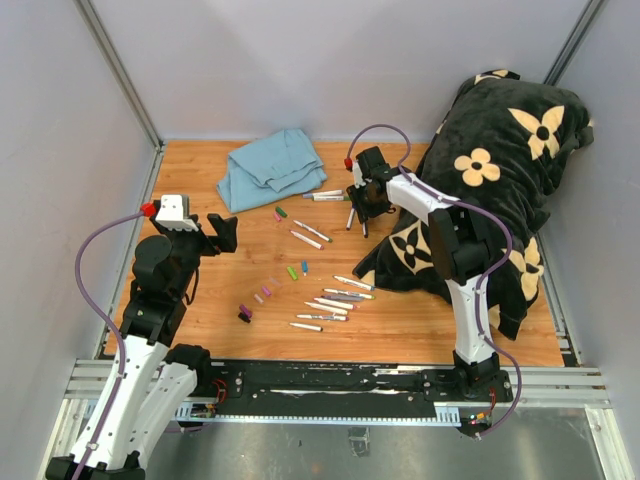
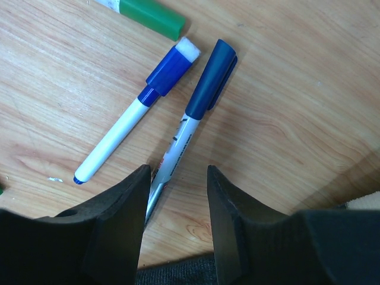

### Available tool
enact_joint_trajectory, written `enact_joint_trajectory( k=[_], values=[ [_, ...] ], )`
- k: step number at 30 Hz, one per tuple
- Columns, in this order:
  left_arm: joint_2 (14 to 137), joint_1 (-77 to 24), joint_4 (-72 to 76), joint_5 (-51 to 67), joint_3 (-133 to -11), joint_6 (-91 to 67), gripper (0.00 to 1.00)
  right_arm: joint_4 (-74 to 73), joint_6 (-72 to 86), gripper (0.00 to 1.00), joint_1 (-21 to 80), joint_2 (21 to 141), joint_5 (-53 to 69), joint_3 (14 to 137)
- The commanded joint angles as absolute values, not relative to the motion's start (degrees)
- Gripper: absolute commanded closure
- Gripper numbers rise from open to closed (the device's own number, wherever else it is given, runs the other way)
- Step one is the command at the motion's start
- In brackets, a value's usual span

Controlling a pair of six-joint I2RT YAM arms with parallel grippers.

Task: Open the pen caps
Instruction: Pick up the pen from the center of the board.

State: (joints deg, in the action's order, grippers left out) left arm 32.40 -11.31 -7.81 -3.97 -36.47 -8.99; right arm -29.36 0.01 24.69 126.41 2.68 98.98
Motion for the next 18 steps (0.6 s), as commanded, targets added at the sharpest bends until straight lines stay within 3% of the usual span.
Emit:
enact_joint_trajectory(
  k=[1, 18],
  values=[
    [32.17, -10.99, -6.01, -3.95, -36.15, -8.02, 0.01, -29.53, -0.79, 0.55, 25.22, 128.25, 1.23, 100.28],
    [32.26, -10.99, -6.04, -3.87, -36.16, -8.00, 0.01, -30.19, -1.14, 0.57, 25.07, 129.24, 1.64, 101.43]
  ],
)
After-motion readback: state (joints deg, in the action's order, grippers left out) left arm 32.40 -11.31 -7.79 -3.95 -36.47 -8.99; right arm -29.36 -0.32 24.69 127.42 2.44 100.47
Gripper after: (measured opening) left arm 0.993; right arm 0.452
